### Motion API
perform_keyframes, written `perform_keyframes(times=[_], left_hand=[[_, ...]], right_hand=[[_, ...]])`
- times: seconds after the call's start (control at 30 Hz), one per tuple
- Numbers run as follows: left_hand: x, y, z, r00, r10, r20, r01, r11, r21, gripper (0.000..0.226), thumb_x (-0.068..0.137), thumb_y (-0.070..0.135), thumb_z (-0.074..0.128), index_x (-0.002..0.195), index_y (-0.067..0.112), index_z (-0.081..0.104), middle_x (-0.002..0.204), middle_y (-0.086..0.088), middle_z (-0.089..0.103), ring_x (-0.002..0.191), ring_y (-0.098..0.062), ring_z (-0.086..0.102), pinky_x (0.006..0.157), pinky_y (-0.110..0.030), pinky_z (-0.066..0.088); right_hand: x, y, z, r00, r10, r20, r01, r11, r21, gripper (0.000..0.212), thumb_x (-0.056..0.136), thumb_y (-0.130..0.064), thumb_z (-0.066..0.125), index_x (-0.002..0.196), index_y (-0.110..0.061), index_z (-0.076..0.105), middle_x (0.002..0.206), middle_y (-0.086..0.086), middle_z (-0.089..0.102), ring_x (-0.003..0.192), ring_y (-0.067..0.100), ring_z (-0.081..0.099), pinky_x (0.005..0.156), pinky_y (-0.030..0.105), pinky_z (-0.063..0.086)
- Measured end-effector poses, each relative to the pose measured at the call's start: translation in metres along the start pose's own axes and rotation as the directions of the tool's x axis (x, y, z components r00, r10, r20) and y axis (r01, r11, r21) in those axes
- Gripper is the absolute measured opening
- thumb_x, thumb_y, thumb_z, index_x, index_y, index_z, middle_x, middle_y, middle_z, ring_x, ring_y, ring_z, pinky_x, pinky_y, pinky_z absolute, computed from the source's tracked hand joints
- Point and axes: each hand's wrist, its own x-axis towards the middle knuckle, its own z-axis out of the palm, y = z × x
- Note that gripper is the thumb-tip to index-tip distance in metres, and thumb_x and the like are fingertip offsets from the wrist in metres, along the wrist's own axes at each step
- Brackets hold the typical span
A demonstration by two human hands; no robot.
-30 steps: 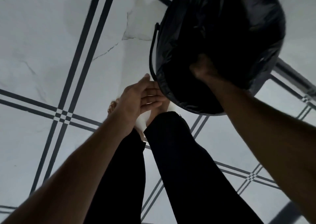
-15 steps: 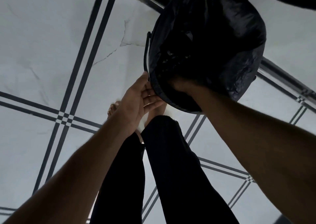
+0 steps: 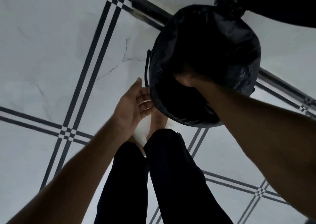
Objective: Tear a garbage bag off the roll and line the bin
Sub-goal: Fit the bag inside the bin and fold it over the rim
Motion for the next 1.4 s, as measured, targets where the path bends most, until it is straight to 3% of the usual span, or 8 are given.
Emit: perform_keyframes(times=[0.3,0.47,0.57,0.63,0.87,1.0,1.1,1.4], left_hand=[[-0.058,0.029,0.016,0.924,0.221,-0.311,-0.129,0.948,0.291,0.036,0.104,0.029,0.040,0.083,0.013,0.064,0.072,-0.002,0.058,0.066,-0.014,0.060,0.067,-0.025,0.052],[-0.123,0.085,0.054,0.911,0.338,-0.236,-0.242,0.902,0.359,0.026,0.101,0.022,0.045,0.087,0.013,0.064,0.073,-0.003,0.061,0.063,-0.013,0.060,0.066,-0.023,0.052],[-0.155,0.114,0.088,0.904,0.388,-0.182,-0.312,0.887,0.339,0.016,0.100,0.023,0.048,0.101,0.014,0.061,0.081,-0.005,0.062,0.068,-0.016,0.062,0.069,-0.029,0.054],[-0.170,0.126,0.109,0.884,0.433,-0.176,-0.361,0.872,0.329,0.019,0.101,0.029,0.045,0.114,0.019,0.055,0.093,-0.006,0.061,0.074,-0.018,0.062,0.073,-0.034,0.056],[-0.181,0.132,0.154,0.809,0.584,0.066,-0.524,0.665,0.532,0.040,0.105,0.035,0.034,0.143,0.032,0.046,0.132,0.001,0.054,0.099,-0.010,0.061,0.073,-0.023,0.056],[-0.180,0.119,0.155,0.801,0.591,0.092,-0.523,0.618,0.586,0.041,0.104,0.036,0.039,0.145,0.032,0.043,0.119,0.018,0.056,0.099,-0.011,0.064,0.070,-0.019,0.056],[-0.177,0.113,0.151,0.793,0.599,0.112,-0.520,0.569,0.636,0.040,0.104,0.033,0.039,0.143,0.031,0.047,0.113,0.019,0.056,0.098,-0.011,0.064,0.071,-0.020,0.056],[-0.171,0.072,0.129,0.918,0.396,-0.018,-0.286,0.694,0.660,0.028,0.101,0.028,0.048,0.127,0.023,0.057,0.113,0.001,0.064,0.099,-0.016,0.065,0.083,-0.030,0.056]], right_hand=[[-0.155,-0.036,-0.016,0.919,0.077,-0.387,0.170,0.809,0.563,0.029,0.091,-0.017,0.052,0.115,-0.020,0.069,0.115,-0.003,0.069,0.108,0.012,0.063,0.094,0.021,0.044],[-0.244,-0.039,-0.052,0.922,0.362,-0.136,0.131,0.038,0.991,0.025,0.095,-0.015,0.045,0.104,-0.018,0.069,0.104,0.000,0.072,0.096,0.014,0.067,0.087,0.029,0.054],[-0.281,-0.030,-0.084,0.888,0.450,0.091,0.131,-0.439,0.889,0.021,0.098,-0.027,0.041,0.105,-0.017,0.058,0.098,0.007,0.068,0.086,0.020,0.067,0.078,0.029,0.056],[-0.297,-0.021,-0.102,0.841,0.518,0.158,0.207,-0.577,0.790,0.028,0.097,-0.037,0.039,0.114,-0.019,0.051,0.090,0.006,0.062,0.076,0.021,0.066,0.067,0.028,0.056],[-0.324,-0.008,-0.143,0.822,0.531,-0.205,0.375,-0.234,0.897,0.043,0.095,-0.038,0.050,0.138,-0.039,0.042,0.118,-0.007,0.057,0.087,0.012,0.063,0.091,0.034,0.056],[-0.325,0.006,-0.134,0.734,0.555,-0.391,0.428,0.068,0.901,0.060,0.089,-0.029,0.059,0.142,-0.045,0.035,0.119,-0.007,0.053,0.103,0.013,0.059,0.099,0.036,0.052],[-0.324,0.015,-0.128,0.652,0.487,-0.581,0.468,0.344,0.814,0.044,0.083,-0.010,0.055,0.121,-0.032,0.060,0.120,-0.007,0.055,0.102,0.004,0.060,0.093,0.023,0.052],[-0.319,0.025,-0.064,0.661,0.512,-0.549,0.243,0.546,0.802,0.032,0.078,0.003,0.050,0.081,-0.027,0.062,0.106,-0.004,0.060,0.088,-0.004,0.058,0.082,0.017,0.049]])
